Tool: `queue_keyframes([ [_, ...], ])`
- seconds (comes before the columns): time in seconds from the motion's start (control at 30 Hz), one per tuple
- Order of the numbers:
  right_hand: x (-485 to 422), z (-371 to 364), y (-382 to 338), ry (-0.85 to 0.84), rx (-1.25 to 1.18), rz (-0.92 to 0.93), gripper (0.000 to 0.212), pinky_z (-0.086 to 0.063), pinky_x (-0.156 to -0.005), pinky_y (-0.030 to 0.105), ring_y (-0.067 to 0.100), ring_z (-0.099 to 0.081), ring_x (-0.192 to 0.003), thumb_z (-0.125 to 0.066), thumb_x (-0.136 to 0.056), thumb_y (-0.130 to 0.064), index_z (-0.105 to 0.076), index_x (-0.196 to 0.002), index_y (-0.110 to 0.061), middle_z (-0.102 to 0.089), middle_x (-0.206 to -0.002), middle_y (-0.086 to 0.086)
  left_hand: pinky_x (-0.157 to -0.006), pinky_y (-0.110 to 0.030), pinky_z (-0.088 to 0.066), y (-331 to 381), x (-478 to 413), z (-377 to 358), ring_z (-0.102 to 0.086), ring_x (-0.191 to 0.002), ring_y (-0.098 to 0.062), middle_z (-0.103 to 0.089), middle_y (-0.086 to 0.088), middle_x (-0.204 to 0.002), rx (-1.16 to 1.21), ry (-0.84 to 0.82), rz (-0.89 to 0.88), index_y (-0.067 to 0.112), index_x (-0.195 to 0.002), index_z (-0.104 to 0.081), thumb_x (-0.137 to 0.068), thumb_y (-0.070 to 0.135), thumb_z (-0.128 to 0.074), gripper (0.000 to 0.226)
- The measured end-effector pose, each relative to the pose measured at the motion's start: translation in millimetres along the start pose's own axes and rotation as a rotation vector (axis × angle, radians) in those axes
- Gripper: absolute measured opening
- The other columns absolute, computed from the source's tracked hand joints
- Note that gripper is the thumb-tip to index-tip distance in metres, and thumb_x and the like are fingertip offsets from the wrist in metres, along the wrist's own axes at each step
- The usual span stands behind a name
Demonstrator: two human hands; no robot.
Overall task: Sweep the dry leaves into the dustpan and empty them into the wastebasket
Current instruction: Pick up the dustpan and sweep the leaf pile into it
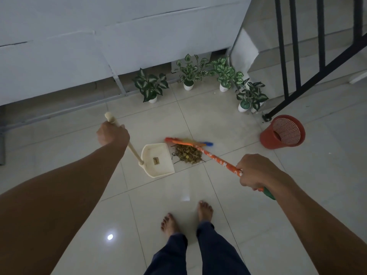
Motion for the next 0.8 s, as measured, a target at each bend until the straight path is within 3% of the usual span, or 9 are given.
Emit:
queue_keyframes([
  [0.17,5.6,-6.3,-6.2,0.067,-0.048,-0.011,0.02,-0.058,-0.056,0.028,0.014,-0.067,-0.056,-0.065,-0.081,-0.014,-0.066,-0.101,-0.013,-0.068,-0.076,0.002,-0.085,-0.04,-0.056,0.0,7.7,0.4,-0.066,-0.098,-0.03,-0.068,-0.012,-0.11,0.006,-0.014,-0.022,0.007,-0.119,-0.062,-0.09,0.026,-0.066,0.035],
  [0.27,-4.5,-13.8,-25.1,0.083,-0.092,-0.016,0.008,-0.045,-0.046,0.023,0.012,-0.061,-0.053,-0.062,-0.085,-0.012,-0.061,-0.093,-0.011,-0.062,-0.072,0.002,-0.087,-0.042,-0.056,-0.6,10.7,1.9,-0.066,-0.1,-0.031,-0.068,-0.013,-0.111,-0.007,-0.018,-0.027,0.007,-0.119,-0.062,-0.09,0.026,-0.067,0.035],
  [0.33,-9.1,-20.2,-34.9,0.063,-0.132,-0.017,0.006,-0.046,-0.046,0.023,0.012,-0.061,-0.05,-0.062,-0.088,-0.014,-0.06,-0.093,-0.01,-0.061,-0.071,0.002,-0.087,-0.041,-0.056,-1.1,12.2,3.0,-0.066,-0.101,-0.031,-0.068,-0.014,-0.111,-0.01,-0.017,-0.029,0.007,-0.12,-0.062,-0.091,0.025,-0.066,0.035],
  [0.57,24.6,-31.9,-12.9,-0.05,-0.095,0.022,0.026,-0.048,-0.046,0.019,0.011,-0.069,-0.056,-0.065,-0.085,-0.015,-0.068,-0.111,-0.012,-0.069,-0.079,0.002,-0.082,-0.036,-0.052,-3.7,14.4,1.6,-0.065,-0.101,-0.03,-0.067,-0.014,-0.112,-0.041,-0.024,-0.058,0.005,-0.119,-0.061,-0.092,0.025,-0.065,0.033],
  [0.7,48.2,-23.2,7.6,-0.023,-0.146,0.013,0.043,-0.051,-0.048,0.017,0.012,-0.071,-0.06,-0.067,-0.086,-0.016,-0.063,-0.129,-0.02,-0.071,-0.083,0.0,-0.076,-0.031,-0.046,-1.9,16.8,2.9,-0.065,-0.103,-0.029,-0.066,-0.014,-0.113,-0.041,-0.025,-0.065,0.005,-0.122,-0.06,-0.093,0.023,-0.064,0.034],
  [0.8,49.2,-32.4,13.0,0.007,-0.207,-0.045,0.043,-0.049,-0.047,0.017,0.013,-0.07,-0.059,-0.066,-0.087,-0.014,-0.062,-0.13,-0.018,-0.069,-0.078,0.0,-0.075,-0.032,-0.047,-4.1,17.0,3.0,-0.065,-0.101,-0.029,-0.067,-0.014,-0.113,-0.029,-0.037,-0.069,0.005,-0.121,-0.06,-0.093,0.024,-0.065,0.034],
])
Point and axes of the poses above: each hand's wrist, its own x-axis away from the middle knuckle, its own z-axis out of the back of the hand, y = z × x, the point moved 5 cm from there along -x, towards the middle knuckle
